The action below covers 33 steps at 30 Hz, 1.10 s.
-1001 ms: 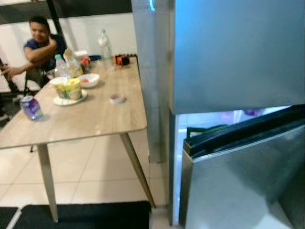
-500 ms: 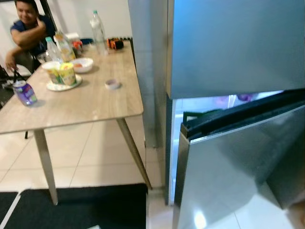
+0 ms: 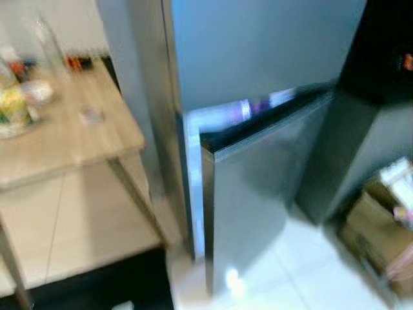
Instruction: Restocking fridge
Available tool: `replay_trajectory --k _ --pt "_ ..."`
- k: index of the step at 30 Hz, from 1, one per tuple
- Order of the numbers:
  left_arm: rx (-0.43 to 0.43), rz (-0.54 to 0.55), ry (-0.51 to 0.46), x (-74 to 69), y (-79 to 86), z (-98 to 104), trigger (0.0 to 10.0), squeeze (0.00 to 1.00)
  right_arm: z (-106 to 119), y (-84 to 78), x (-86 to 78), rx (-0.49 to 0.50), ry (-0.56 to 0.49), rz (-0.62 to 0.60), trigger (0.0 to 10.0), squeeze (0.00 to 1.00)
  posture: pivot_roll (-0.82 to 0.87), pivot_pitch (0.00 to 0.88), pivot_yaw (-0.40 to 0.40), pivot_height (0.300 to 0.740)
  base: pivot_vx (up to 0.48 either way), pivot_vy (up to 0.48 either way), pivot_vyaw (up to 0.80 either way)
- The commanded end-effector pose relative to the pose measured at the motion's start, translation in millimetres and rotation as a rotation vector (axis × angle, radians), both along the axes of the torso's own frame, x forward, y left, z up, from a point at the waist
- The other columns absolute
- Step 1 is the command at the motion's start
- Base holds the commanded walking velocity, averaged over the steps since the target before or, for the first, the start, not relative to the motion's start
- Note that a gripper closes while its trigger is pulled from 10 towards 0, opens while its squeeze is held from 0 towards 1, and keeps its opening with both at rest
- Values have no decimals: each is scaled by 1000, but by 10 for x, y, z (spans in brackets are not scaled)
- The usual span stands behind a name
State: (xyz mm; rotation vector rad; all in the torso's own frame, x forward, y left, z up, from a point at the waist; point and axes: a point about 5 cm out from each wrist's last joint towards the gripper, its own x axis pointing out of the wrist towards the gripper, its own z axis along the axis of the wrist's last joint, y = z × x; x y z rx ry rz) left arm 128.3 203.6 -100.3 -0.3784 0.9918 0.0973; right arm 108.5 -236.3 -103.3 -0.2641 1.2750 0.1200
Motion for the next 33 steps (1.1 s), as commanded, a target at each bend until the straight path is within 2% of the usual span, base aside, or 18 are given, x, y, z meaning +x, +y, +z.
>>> replay_trajectory --k 1,6,14,24,25,27,28,30,33 --pt "20 -4 11 -36 64 -1 10000 0 20 -5 66 -4 -24 1 10000 0 -90 0 2 734 0 0 0" --pt "10 -2 0 -29 83 7 10000 0 21 -6 67 -5 -24 3 10000 0 -91 0 4 734 0 0 0" --pt "13 15 -6 2 79 15 10000 0 20 -5 64 -2 -26 -5 10000 0 -93 0 6 734 0 -477 0" --pt "54 12 -86 227 128 109 10000 0 14 11 58 3 -25 -10 10000 0 -93 0 7 734 0 0 0" --pt "74 39 -145 368 195 186 10000 0 14 13 59 4 -26 -11 10000 0 -93 0 7 734 0 0 0" --pt "91 87 -218 533 286 290 10000 0 13 16 58 5 -27 -12 10000 0 -92 0 7 734 0 0 0" --pt "91 87 -218 533 286 290 10000 0 13 16 58 5 -27 -12 10000 0 -92 0 7 734 0 0 0" --pt "114 193 -339 797 478 498 10000 0 9 21 47 6 -25 -11 10000 0 -92 0 9 734 0 0 0" --pt "120 278 -454 1034 665 728 10000 0 4 26 32 8 -23 -11 10000 0 -94 0 10 734 0 0 0"
